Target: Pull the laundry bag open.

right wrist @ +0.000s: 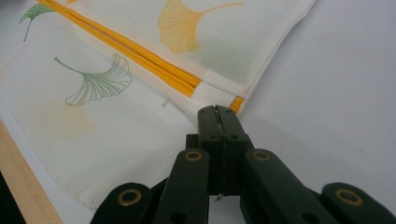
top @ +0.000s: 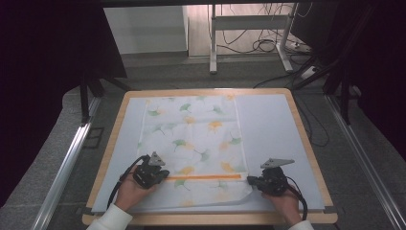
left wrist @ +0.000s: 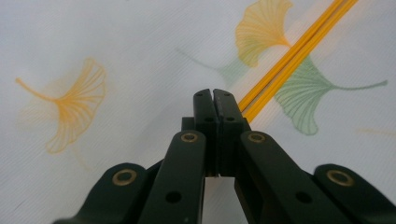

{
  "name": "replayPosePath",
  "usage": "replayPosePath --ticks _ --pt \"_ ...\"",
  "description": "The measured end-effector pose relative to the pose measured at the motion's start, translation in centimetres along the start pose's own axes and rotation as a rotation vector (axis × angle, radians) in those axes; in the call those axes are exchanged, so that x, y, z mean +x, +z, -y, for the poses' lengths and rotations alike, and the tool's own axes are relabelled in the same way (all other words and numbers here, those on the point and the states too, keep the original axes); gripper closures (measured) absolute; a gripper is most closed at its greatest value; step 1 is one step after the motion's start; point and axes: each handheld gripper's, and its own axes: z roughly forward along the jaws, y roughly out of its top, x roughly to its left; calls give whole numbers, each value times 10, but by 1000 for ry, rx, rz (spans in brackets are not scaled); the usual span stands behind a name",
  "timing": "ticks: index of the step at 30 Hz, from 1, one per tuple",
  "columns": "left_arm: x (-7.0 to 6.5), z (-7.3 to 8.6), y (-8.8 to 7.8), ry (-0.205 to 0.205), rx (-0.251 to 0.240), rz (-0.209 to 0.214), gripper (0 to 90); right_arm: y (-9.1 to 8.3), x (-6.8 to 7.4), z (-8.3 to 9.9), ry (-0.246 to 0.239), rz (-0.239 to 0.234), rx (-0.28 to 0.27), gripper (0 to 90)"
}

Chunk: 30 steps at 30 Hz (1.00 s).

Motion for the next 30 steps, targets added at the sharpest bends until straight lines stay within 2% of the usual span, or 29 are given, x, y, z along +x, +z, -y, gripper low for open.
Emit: replayPosePath --ticks 7,21,30 --pt "3 5 -3 -3 2 -16 900 0 0 0 1 4 -2 898" --pt "16 20 -14 -39 8 -54 900 0 0 0 1 4 -2 897" --pt "27 32 -22 -79 2 -74 900 0 1 0 0 5 0 897"
